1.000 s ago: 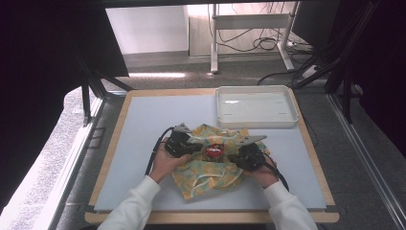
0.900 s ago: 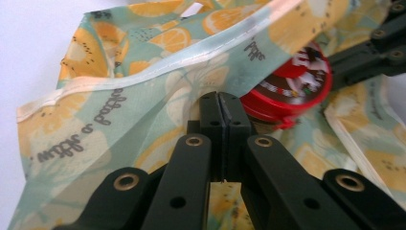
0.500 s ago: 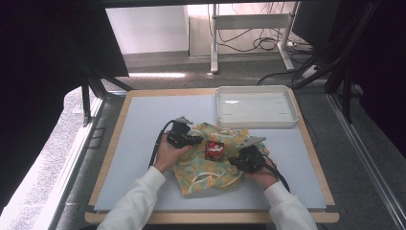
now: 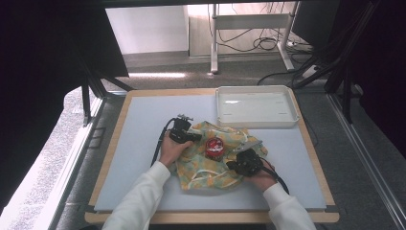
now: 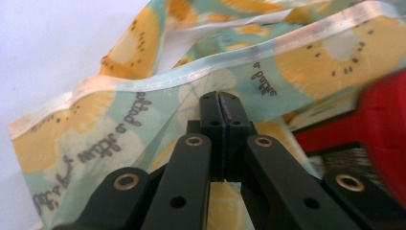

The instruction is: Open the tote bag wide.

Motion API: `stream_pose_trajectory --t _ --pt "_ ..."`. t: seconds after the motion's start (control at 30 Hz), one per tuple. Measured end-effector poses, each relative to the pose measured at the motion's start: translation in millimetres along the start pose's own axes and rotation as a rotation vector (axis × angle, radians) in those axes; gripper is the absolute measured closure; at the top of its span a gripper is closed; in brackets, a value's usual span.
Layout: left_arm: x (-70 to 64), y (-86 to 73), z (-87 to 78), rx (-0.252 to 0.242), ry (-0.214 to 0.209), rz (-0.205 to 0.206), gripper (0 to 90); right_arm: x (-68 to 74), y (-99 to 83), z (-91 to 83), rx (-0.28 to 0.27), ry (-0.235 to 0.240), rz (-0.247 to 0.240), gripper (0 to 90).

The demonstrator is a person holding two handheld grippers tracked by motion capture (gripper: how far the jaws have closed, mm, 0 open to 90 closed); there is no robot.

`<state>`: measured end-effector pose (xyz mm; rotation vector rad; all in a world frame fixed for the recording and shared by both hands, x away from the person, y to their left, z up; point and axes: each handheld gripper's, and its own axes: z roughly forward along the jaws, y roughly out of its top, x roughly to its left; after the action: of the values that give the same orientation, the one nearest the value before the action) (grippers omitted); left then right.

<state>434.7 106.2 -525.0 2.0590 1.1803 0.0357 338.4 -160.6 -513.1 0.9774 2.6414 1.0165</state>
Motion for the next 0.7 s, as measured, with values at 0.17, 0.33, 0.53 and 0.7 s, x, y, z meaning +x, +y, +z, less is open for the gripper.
stream_pose_trajectory --t 0.17,0.33,0.53,0.7 --pt "3.6 -0.9 5.4 0.015 0.007 -0.012 90.0 -0.2 -1.8 0.2 0.01 0.001 -0.001 88.7" --pt "1.8 -0.9 6.2 0.016 0.004 -0.009 90.0 0.4 -1.9 0.9 0.016 -0.002 -0.007 88.7" --pt "-0.6 -0.7 1.9 0.022 -0.014 -0.001 90.0 -0.6 -0.7 -1.2 -0.002 -0.003 0.002 88.7" --pt "-8.2 0.1 -20.9 -0.03 -0.051 0.023 90.0 1.2 3.6 -13.9 -0.07 0.008 0.0 88.7"
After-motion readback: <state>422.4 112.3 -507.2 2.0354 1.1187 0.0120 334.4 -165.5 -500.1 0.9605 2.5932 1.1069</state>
